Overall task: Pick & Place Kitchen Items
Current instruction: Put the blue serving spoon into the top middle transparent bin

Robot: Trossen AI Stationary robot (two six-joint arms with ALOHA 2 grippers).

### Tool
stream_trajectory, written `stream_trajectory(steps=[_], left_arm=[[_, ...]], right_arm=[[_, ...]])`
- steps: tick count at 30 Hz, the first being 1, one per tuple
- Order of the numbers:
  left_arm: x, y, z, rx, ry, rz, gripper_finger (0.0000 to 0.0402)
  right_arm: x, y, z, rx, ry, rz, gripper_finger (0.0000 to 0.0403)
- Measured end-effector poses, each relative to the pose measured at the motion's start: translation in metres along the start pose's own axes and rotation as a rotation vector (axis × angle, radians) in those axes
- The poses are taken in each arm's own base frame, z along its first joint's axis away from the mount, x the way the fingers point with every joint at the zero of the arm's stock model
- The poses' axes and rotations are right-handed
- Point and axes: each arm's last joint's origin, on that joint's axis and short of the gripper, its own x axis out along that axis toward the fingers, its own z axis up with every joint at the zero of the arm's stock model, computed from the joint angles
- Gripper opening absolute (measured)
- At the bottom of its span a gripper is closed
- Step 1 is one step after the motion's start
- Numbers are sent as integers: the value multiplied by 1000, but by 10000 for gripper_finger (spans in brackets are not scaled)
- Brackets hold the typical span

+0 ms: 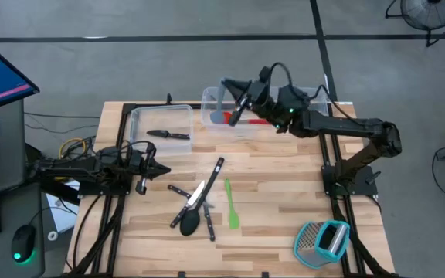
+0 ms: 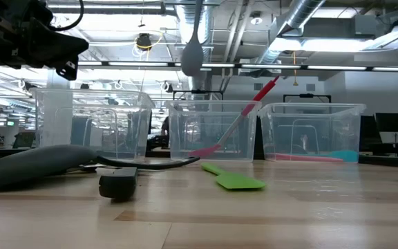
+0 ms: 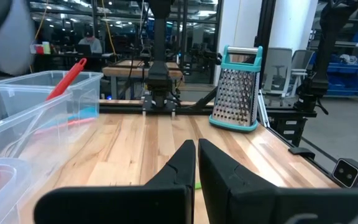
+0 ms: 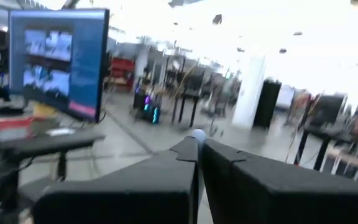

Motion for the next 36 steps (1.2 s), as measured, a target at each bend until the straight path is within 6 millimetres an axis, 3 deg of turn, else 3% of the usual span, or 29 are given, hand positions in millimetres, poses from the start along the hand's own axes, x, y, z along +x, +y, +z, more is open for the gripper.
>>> stream_trajectory(steps=[4,13,27,36], left_arm=[[0,0,0,0,-4,0,2],[0,0,1,1,-8,0,2],[0,0,1,1,-12,0,2],[0,0,1,1,-13,-1,2]], right_arm=[[11,-24,-7,-21,-19,-20,0],[50,-65,-59,0,36,-13,0],[87,-63,-139,50,116,23,0],[81,-64,-167,84,119,2,0]])
